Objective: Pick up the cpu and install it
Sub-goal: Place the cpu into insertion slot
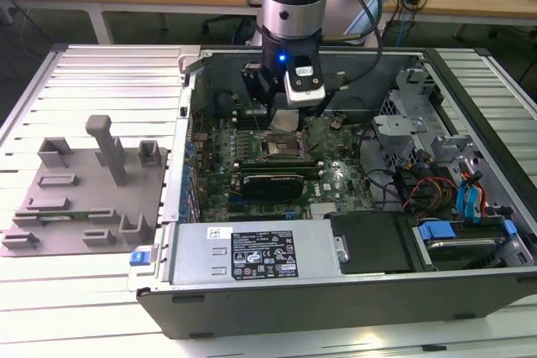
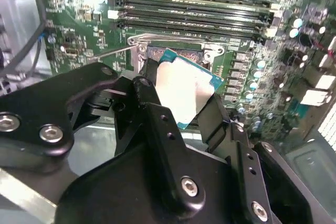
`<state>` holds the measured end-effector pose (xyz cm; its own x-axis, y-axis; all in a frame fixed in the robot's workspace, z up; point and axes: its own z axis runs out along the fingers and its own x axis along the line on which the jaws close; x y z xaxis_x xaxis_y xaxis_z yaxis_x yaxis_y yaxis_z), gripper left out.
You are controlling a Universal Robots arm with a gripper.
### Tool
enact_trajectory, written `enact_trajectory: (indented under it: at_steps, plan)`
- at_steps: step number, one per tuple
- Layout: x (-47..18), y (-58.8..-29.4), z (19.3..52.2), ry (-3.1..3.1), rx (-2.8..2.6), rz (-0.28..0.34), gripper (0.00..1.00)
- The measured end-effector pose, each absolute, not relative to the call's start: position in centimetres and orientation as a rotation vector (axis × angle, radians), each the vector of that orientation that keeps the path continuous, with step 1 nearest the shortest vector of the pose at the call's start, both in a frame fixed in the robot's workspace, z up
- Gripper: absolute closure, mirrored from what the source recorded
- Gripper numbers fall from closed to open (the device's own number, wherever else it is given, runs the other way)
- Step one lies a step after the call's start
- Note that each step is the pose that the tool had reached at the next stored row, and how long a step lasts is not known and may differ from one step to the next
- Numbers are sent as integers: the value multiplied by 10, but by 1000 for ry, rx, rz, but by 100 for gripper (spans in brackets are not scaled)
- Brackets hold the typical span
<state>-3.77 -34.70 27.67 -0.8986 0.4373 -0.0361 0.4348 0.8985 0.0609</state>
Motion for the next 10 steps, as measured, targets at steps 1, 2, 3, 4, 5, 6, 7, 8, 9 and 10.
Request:
enact_trajectory:
  at_steps: [1,2,3,4,5,6,7,8,9,10]
  plan:
    - [-38,-347,277,3002,736,78,45]
    - [-38,-347,277,2995,764,77,45]
    - [-38,-347,276,2987,790,77,45]
    - [-38,-347,276,2973,840,75,45]
    - [-38,-347,276,2959,885,74,45]
    - [-38,-347,276,2951,910,73,45]
    - [-38,-347,276,2939,946,72,45]
    - [-38,-347,276,2918,1008,71,45]
    - [-38,-347,276,2901,1052,69,45]
    - [-38,-347,276,2885,1094,68,45]
